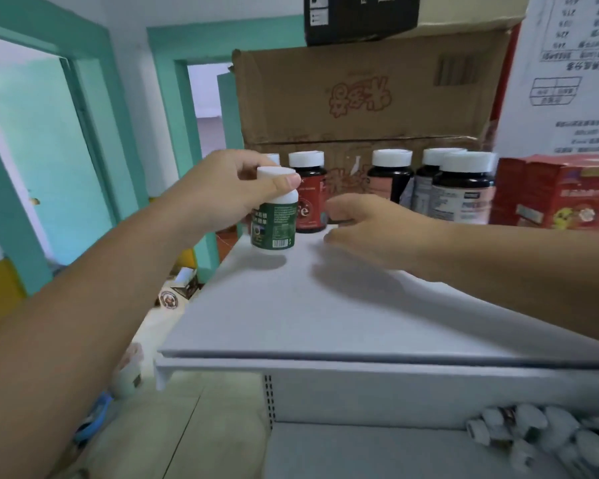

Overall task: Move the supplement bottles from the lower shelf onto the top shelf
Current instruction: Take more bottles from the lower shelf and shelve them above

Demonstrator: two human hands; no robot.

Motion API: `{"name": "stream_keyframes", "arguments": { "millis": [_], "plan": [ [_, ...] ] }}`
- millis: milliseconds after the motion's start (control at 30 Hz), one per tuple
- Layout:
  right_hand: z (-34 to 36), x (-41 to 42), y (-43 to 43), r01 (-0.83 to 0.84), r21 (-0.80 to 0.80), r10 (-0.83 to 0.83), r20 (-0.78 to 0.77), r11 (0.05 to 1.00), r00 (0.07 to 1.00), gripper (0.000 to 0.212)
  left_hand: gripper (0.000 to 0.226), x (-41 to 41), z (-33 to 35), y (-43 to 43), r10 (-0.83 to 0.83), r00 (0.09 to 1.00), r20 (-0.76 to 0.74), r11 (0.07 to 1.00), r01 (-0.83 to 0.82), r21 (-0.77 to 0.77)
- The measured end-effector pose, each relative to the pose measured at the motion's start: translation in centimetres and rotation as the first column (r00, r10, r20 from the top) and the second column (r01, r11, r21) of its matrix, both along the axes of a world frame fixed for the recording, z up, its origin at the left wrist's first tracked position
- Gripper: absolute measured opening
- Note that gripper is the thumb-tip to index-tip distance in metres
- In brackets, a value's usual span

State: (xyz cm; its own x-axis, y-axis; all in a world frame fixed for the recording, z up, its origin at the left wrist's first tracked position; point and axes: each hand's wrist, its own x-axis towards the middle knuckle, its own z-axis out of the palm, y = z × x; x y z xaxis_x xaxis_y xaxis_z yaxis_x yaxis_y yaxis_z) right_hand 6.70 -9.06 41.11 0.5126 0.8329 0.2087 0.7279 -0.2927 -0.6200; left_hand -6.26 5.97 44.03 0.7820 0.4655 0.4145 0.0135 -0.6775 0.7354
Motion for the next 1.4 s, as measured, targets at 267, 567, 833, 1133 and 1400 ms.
{"name": "stream_keyframes", "arguments": {
  "millis": [267,567,833,1133,1400],
  "plan": [
    [-0.2,0.4,-13.4,0.029,-0.149,0.021,0.320,0.988,0.947,0.052,0.040,2.3,1.9,-11.2,-0.076,0.996,-0.041,0.988,0.081,0.133],
    [-0.7,8.0,-33.3,0.230,-0.121,-0.166,0.393,0.966,0.904,0.056,0.030,11.6,1.6,-30.0,-0.209,0.975,-0.075,0.971,0.216,0.099],
    [-0.1,17.2,-52.4,0.478,-0.094,-0.418,0.362,0.873,0.833,0.052,0.031,23.6,2.3,-47.3,-0.379,0.920,-0.102,0.914,0.389,0.112],
    [0.6,27.2,-65.3,0.606,-0.125,-0.536,0.352,0.786,0.768,0.044,0.045,36.5,6.1,-59.7,-0.393,0.889,-0.233,0.782,0.457,0.424],
    [0.1,38.4,-68.3,0.534,-0.221,-0.422,0.403,0.816,0.812,0.041,0.042,47.6,6.2,-62.3,-0.231,0.912,-0.338,0.657,0.403,0.638]
  ]
}}
